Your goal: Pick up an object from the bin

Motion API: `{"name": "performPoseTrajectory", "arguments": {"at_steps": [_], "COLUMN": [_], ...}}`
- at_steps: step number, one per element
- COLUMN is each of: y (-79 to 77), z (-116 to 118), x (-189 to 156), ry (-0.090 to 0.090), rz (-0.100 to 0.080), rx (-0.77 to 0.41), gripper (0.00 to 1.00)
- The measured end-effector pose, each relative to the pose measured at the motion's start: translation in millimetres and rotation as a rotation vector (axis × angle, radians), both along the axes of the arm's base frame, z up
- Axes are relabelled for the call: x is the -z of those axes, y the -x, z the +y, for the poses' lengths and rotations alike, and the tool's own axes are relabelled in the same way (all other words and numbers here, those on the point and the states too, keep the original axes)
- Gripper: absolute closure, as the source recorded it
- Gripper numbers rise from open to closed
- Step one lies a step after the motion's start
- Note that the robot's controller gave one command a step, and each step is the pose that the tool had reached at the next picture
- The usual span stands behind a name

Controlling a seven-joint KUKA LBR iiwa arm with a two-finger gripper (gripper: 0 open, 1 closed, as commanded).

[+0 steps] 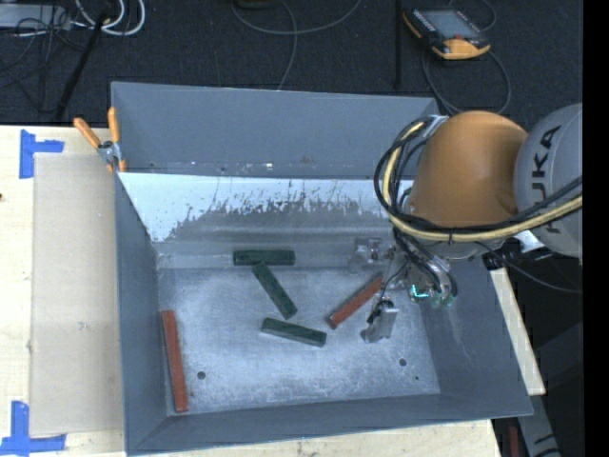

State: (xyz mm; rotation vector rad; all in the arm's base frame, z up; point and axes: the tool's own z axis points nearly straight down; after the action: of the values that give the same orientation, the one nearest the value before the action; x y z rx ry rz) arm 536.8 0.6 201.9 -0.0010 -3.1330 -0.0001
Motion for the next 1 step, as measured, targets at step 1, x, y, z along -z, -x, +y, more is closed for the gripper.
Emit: {"name": "performPoseTrajectory", "arguments": {"at_steps": [1], "y": [12.4], "z": [11.3], "x": [118.5], "ry": [-0.001], "rz": [0.001], "rx": [-0.003], "gripper": [0.00]}}
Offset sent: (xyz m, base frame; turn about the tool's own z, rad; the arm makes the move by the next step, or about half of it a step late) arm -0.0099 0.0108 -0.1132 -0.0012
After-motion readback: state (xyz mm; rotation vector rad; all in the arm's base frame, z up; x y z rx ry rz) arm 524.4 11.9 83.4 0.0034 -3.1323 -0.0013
